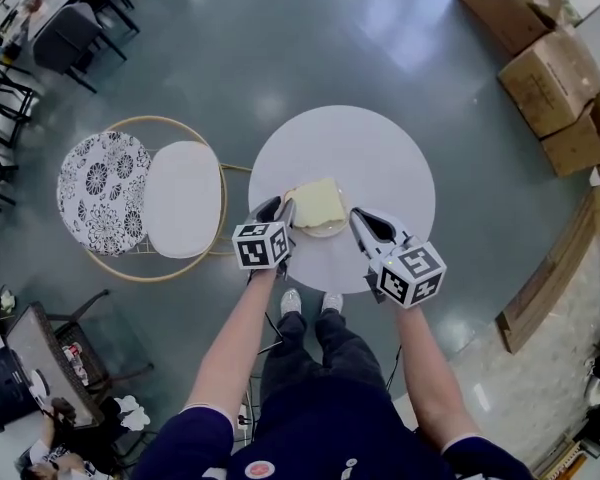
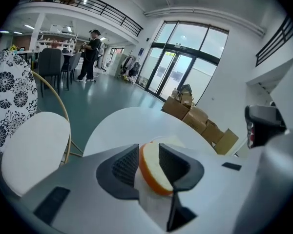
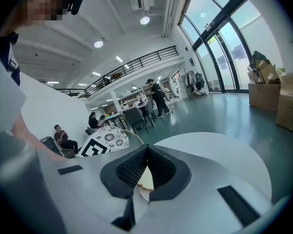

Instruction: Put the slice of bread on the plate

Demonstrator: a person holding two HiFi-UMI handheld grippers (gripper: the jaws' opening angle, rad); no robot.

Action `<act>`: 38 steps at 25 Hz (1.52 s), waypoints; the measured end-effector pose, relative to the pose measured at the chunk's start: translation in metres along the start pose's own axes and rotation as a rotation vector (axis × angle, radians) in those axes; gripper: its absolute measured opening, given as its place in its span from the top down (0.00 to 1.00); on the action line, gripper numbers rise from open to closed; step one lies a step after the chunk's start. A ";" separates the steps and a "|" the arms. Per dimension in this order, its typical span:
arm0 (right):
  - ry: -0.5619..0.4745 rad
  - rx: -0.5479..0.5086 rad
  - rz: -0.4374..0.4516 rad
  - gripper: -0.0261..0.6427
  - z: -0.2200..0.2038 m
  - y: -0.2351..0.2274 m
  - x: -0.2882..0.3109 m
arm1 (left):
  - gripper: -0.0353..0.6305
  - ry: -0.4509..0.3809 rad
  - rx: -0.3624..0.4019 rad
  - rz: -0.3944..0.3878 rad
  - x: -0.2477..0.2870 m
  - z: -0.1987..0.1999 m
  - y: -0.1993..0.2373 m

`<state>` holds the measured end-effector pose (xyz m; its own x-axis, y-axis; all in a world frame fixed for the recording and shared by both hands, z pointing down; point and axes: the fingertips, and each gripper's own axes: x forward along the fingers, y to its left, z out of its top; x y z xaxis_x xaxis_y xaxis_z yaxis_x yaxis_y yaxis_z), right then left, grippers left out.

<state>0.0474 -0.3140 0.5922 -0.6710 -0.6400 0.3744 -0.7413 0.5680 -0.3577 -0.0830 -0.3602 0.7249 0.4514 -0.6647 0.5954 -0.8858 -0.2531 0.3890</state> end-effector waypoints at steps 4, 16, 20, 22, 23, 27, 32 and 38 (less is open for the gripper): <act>-0.033 -0.006 -0.003 0.95 0.013 0.003 -0.006 | 0.78 -0.051 0.047 -0.038 -0.021 0.023 -0.016; -0.151 -0.082 0.016 0.95 0.068 0.039 -0.034 | 0.94 -0.268 0.317 -0.257 -0.118 0.099 -0.111; -0.187 -0.120 0.018 0.95 0.084 0.055 -0.049 | 0.94 -0.320 0.351 -0.324 -0.153 0.111 -0.140; -0.206 -0.140 0.019 0.95 0.091 0.065 -0.057 | 0.94 -0.340 0.358 -0.357 -0.170 0.116 -0.154; -0.213 -0.155 0.019 0.95 0.095 0.070 -0.060 | 0.94 -0.354 0.360 -0.373 -0.179 0.119 -0.160; -0.240 -0.224 0.029 0.95 0.108 0.089 -0.074 | 0.94 -0.411 0.384 -0.415 -0.210 0.132 -0.185; -0.302 -0.266 0.047 0.95 0.128 0.110 -0.095 | 0.94 -0.445 0.435 -0.453 -0.238 0.140 -0.210; -0.363 -0.318 0.064 0.95 0.147 0.132 -0.114 | 0.94 -0.462 0.460 -0.484 -0.257 0.148 -0.225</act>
<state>0.0289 -0.2421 0.3765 -0.7085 -0.7055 0.0171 -0.7047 0.7060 -0.0703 -0.0154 -0.2364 0.3805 0.7949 -0.6050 0.0451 -0.6046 -0.7839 0.1412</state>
